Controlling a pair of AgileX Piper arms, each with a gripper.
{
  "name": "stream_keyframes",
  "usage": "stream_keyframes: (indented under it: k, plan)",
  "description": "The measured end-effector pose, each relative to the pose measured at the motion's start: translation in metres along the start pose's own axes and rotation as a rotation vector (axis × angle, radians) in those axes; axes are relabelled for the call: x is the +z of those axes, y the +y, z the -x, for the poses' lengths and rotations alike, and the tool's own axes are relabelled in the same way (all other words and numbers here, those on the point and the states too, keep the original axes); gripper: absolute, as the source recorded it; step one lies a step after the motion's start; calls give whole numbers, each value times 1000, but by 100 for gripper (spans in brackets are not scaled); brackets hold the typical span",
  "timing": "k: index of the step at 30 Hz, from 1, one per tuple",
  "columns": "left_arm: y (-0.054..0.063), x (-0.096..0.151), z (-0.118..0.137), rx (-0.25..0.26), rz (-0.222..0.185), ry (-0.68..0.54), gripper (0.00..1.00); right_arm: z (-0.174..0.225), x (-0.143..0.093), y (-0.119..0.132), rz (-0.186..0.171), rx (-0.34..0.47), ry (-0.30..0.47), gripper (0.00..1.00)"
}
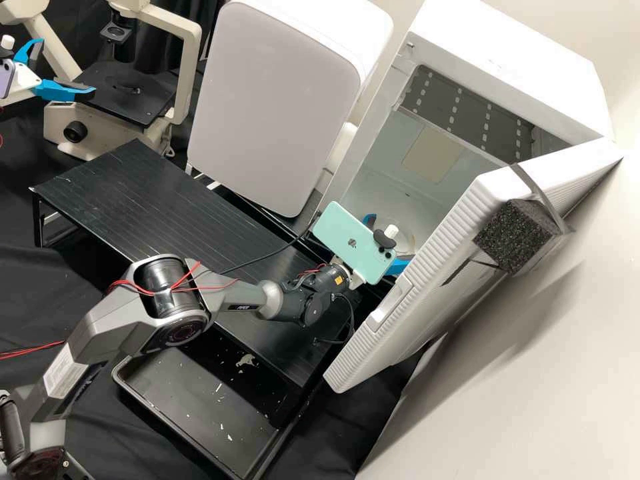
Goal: Take the petri dish out of the incubator
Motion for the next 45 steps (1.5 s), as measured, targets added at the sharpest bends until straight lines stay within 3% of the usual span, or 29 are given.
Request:
stream_keyframes:
  k: [33,45]
  plan:
    - [0,0,0,0,0,0,100,2,7,3,-8,2,3,0]
    - [0,0,0,0,0,0,100,55,22,12,-50,58,72,0]
